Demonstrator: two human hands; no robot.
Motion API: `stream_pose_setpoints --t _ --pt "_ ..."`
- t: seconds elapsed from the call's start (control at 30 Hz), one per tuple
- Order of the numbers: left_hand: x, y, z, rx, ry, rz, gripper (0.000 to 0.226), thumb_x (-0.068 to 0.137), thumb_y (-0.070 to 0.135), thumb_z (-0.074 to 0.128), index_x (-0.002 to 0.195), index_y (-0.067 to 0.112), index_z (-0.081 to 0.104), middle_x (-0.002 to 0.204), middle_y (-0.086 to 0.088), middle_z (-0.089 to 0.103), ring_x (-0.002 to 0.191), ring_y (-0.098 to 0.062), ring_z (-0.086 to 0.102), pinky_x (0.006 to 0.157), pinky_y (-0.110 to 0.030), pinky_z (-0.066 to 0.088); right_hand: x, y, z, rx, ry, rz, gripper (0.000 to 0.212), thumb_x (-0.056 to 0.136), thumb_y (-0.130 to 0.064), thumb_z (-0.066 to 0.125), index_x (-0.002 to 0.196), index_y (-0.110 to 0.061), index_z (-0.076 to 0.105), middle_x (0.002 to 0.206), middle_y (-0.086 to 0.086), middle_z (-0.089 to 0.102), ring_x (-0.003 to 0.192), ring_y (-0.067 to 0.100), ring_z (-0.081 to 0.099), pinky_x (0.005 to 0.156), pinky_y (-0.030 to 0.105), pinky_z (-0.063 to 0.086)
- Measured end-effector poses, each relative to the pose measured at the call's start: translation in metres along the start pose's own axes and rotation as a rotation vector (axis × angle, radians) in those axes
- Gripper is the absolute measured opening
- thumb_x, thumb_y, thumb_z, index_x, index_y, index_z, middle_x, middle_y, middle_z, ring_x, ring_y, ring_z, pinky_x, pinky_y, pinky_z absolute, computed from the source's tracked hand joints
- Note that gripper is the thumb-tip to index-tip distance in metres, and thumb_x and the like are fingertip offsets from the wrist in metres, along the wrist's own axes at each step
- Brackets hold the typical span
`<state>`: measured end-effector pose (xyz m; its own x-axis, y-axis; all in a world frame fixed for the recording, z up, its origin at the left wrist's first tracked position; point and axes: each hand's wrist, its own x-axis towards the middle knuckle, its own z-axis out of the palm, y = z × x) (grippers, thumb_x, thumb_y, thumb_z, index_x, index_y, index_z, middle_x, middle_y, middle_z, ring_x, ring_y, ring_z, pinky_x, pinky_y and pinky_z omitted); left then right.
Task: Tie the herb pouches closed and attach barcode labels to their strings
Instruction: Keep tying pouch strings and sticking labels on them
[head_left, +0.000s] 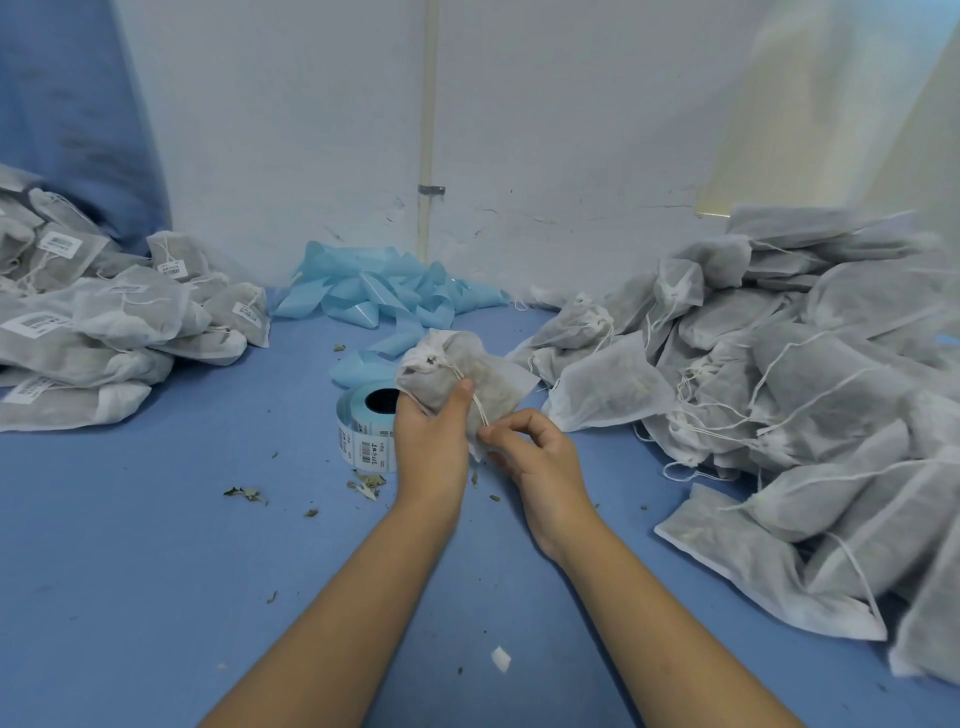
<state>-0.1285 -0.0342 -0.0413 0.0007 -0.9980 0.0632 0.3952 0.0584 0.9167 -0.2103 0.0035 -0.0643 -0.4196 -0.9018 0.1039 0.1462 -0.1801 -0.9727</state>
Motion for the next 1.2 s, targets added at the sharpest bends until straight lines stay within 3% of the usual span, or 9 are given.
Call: stream_pose_setpoints --t 0.23,0.3,0.47,0.63,0.8,0.9,0.97,1.1,1.2 --pt "0.002 0.001 -0.011 0.163 0.027 0.237 0.018 0.089 0.007 0.059 0.107 0.01 0.058 0.097 0.002 0.065 0.091 -0.011 0.061 0.08 -0.02 0.047 0.002 0.002 0.0 -0.056 0.036 -0.014 0.016 0.083 0.0 0.058 0.075 -0.013 0.06 0.083 0.003 0.062 0.078 0.017 0.058 0.077 0.03 0.047" --pt "0.001 -0.002 -0.016 0.285 0.104 0.317 0.008 0.086 0.007 0.056 0.088 0.014 0.057 0.083 0.004 0.059 0.077 -0.011 0.054 0.065 -0.017 0.041 0.003 0.004 0.0 -0.116 0.093 0.014 0.015 0.083 0.001 0.055 0.086 -0.012 0.06 0.081 0.005 0.061 0.07 0.015 0.058 0.074 0.03 0.047" --pt "-0.002 -0.008 -0.025 0.537 0.158 0.4 0.034 0.083 0.006 0.051 0.058 0.022 0.034 0.064 0.003 0.042 0.058 -0.009 0.039 0.055 -0.025 0.025 0.004 0.006 0.0 -0.147 0.089 0.037 0.021 0.084 0.004 0.046 0.093 -0.009 0.061 0.066 0.002 0.063 0.056 0.012 0.06 0.054 0.02 0.047" --pt "-0.003 -0.017 -0.027 0.641 0.044 0.346 0.036 0.081 0.008 0.051 0.055 0.02 0.03 0.056 0.004 0.038 0.054 -0.015 0.035 0.052 -0.031 0.026 0.004 0.005 0.0 -0.147 0.086 0.03 0.021 0.084 0.005 0.046 0.091 -0.009 0.06 0.077 0.006 0.065 0.054 0.007 0.061 0.053 0.017 0.048" --pt "-0.003 -0.017 -0.025 0.632 -0.085 0.349 0.033 0.081 0.002 0.054 0.057 0.02 0.04 0.059 0.007 0.044 0.054 -0.007 0.042 0.049 -0.017 0.031 0.004 0.006 0.001 -0.174 0.154 -0.02 0.027 0.086 0.004 0.048 0.098 -0.017 0.059 0.107 0.002 0.065 0.084 0.017 0.063 0.073 0.028 0.051" --pt "-0.006 -0.011 -0.024 0.495 -0.273 0.358 0.032 0.079 -0.009 0.053 0.081 0.022 0.062 0.083 0.014 0.061 0.075 0.007 0.056 0.067 -0.005 0.039 0.007 0.004 -0.001 -0.067 0.203 0.022 0.024 0.091 -0.003 0.048 0.11 -0.016 0.055 0.101 -0.001 0.063 0.078 0.01 0.06 0.062 0.015 0.048" --pt "-0.006 -0.007 -0.024 0.409 -0.365 0.349 0.043 0.075 -0.017 0.05 0.09 0.021 0.065 0.092 0.014 0.064 0.082 0.01 0.057 0.074 -0.005 0.041 0.009 0.0 -0.003 0.045 0.181 0.105 0.028 0.094 -0.009 0.05 0.121 -0.015 0.048 0.094 0.002 0.062 0.073 0.011 0.058 0.061 0.018 0.048" --pt "-0.005 -0.007 -0.026 0.355 -0.434 0.291 0.047 0.071 -0.02 0.047 0.076 0.024 0.063 0.073 0.021 0.064 0.069 0.009 0.057 0.064 -0.005 0.041 0.011 -0.004 -0.008 0.289 0.147 0.176 0.038 0.092 0.001 0.053 0.126 -0.012 0.043 0.09 0.011 0.062 0.079 0.021 0.06 0.074 0.032 0.049" --pt "-0.007 -0.006 -0.025 0.361 -0.444 0.321 0.033 0.068 -0.005 0.05 0.075 0.025 0.061 0.073 0.027 0.063 0.071 0.008 0.056 0.064 -0.005 0.04 0.01 -0.005 -0.009 0.363 0.166 0.161 0.041 0.09 0.01 0.051 0.124 -0.012 0.044 0.087 0.009 0.063 0.077 0.021 0.061 0.075 0.033 0.051"
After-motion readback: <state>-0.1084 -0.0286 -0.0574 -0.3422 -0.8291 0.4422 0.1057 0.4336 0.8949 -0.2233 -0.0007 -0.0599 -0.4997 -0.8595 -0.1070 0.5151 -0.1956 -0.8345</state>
